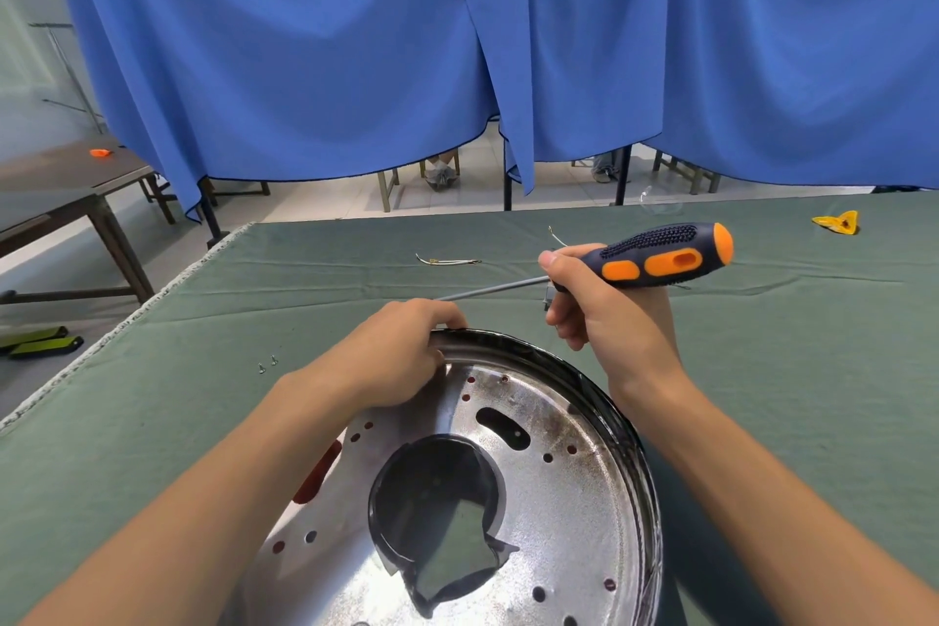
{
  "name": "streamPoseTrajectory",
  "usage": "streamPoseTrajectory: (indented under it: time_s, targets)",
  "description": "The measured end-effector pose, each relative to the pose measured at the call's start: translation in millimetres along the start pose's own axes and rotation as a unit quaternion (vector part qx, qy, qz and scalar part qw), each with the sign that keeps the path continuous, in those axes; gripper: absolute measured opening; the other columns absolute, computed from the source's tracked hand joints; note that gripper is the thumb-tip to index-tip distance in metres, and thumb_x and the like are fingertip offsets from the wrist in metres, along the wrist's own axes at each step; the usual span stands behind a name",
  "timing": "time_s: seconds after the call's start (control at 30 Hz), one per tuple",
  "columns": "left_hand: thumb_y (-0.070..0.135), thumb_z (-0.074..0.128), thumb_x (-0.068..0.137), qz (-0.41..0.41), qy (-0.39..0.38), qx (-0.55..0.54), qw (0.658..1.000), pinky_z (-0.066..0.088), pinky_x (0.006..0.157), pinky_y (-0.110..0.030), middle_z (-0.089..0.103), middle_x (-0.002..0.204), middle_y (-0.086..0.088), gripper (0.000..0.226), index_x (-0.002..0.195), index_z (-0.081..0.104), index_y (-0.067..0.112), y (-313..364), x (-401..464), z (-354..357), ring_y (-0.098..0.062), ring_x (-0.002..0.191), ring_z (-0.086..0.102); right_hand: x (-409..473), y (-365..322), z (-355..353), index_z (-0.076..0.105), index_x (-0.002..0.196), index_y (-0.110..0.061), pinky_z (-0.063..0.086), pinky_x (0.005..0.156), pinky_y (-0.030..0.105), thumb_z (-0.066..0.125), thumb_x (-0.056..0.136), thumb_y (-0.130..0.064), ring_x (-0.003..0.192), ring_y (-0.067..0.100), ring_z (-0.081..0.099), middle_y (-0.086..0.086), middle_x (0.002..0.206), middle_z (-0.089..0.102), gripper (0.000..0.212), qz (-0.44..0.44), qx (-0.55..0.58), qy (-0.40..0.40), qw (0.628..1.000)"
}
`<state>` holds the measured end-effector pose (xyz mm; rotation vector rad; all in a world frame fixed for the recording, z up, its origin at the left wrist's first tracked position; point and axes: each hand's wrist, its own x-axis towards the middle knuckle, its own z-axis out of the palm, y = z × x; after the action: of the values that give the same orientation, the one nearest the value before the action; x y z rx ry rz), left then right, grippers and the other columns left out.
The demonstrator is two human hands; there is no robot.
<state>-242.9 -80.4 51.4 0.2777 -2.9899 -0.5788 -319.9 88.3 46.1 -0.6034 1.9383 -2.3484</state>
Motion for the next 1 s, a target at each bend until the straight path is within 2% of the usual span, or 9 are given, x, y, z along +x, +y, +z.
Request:
streamPoseTrajectory:
  time_s: [0.13, 0.23, 0.43, 0.8, 1.0]
  targets:
    - [0.003, 0.051, 0.089, 0.000, -0.003, 0.008, 1.000, 0.047, 0.078, -0.033, 0.058, 0.091, 0.007, 0.032, 0.104, 0.059, 0.030, 0.1, -2.1, 0.2, -0.019, 0.090, 0.055, 0.0, 0.9, 0.9, 0.066, 0.065, -0.022, 0.036, 0.038, 0.019, 0.072, 0.080, -0.026, 0.041, 0.013, 0.050, 0.002, 0.048, 0.057, 0.016, 0.001, -0.003, -0.002, 1.000]
    - [0.009, 0.052, 0.091, -0.007, -0.003, 0.003, 1.000, 0.049, 0.083, -0.036, 0.064, 0.098, 0.004, 0.027, 0.104, 0.061, 0.031, -0.2, -2.0, -0.1, -0.021, 0.094, 0.057, -0.2, 1.1, 1.0, 0.066, 0.064, -0.024, 0.036, 0.038, 0.018, 0.072, 0.078, -0.028, 0.042, 0.012, 0.050, 0.002, 0.048, 0.058, 0.016, 0.002, -0.006, -0.005, 1.000]
    - [0.018, 0.052, 0.095, -0.011, 0.012, -0.001, 1.000, 0.044, 0.070, -0.030, 0.061, 0.086, 0.002, 0.016, 0.101, 0.063, 0.028, -1.1, 0.2, 0.2, -0.018, 0.079, 0.056, 0.1, 0.1, 0.8, 0.066, 0.065, -0.023, 0.037, 0.039, 0.018, 0.072, 0.080, -0.027, 0.042, 0.012, 0.051, 0.002, 0.048, 0.058, 0.017, 0.003, -0.005, -0.005, 1.000]
    - [0.015, 0.052, 0.095, -0.013, 0.018, 0.017, 1.000, 0.037, 0.066, -0.027, 0.062, 0.086, 0.001, 0.019, 0.104, 0.066, 0.025, -2.7, 2.7, -1.7, -0.018, 0.074, 0.054, -0.1, 1.0, 0.3, 0.066, 0.068, -0.021, 0.037, 0.039, 0.018, 0.072, 0.081, -0.026, 0.042, 0.012, 0.051, 0.002, 0.048, 0.058, 0.015, 0.004, 0.001, -0.007, 1.000]
    - [0.017, 0.054, 0.094, -0.001, 0.016, 0.008, 1.000, 0.040, 0.066, -0.028, 0.062, 0.084, 0.005, 0.014, 0.101, 0.064, 0.025, -3.2, 1.0, 0.1, -0.016, 0.076, 0.055, 0.7, 2.6, -0.2, 0.066, 0.068, -0.021, 0.038, 0.039, 0.017, 0.072, 0.081, -0.026, 0.042, 0.011, 0.051, 0.002, 0.049, 0.058, 0.015, 0.004, 0.000, -0.007, 1.000]
